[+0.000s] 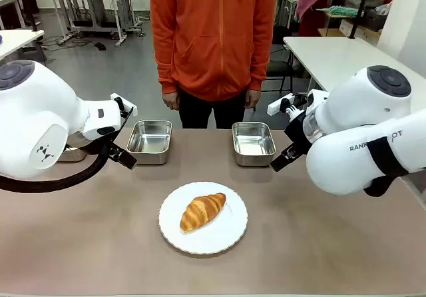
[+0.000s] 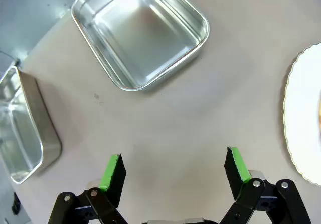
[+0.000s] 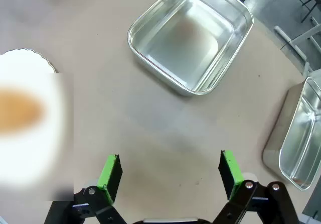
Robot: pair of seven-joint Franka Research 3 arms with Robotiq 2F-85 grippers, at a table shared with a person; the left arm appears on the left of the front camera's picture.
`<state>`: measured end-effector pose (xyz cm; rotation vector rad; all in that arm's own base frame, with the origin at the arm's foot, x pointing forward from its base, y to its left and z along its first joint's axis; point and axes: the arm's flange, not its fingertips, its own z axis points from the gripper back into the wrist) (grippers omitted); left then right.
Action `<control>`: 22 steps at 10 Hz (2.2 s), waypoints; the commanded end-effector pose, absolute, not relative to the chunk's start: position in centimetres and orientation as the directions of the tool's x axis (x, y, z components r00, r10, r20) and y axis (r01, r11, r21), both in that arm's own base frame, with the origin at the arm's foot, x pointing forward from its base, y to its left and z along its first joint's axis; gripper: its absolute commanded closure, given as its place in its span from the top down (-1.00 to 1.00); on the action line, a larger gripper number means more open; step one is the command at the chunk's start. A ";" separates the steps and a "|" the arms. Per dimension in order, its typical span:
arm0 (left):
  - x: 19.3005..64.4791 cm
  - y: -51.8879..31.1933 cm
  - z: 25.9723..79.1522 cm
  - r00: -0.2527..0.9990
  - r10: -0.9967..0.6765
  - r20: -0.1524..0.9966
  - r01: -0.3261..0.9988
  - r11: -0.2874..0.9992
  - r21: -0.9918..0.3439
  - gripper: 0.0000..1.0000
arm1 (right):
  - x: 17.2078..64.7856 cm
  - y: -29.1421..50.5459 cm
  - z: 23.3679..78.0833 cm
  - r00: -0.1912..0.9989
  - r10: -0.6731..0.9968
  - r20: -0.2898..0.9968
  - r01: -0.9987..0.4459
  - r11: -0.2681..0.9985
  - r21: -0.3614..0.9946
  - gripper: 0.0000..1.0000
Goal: Place the bread in the container.
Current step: Place the Butter Roll into the Airtight Container indicated by the human.
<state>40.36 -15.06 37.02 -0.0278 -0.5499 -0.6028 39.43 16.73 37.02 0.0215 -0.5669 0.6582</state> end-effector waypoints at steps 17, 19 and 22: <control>46.5 -1.7 49.2 0.658 -0.544 0.521 0.690 0.712 -0.128 1.00 | 44.6 1.3 50.2 0.643 0.421 0.639 -0.548 0.836 0.001 1.00; 47.8 5.1 49.9 0.524 -0.625 0.579 0.841 0.487 -0.234 1.00 | 45.4 -4.5 50.7 0.613 0.421 0.669 -0.603 0.796 0.052 1.00; 46.5 11.4 50.5 0.464 -0.586 0.665 0.863 0.469 -0.189 1.00 | 44.9 -8.1 49.4 0.572 0.430 0.698 -0.643 0.764 0.057 1.00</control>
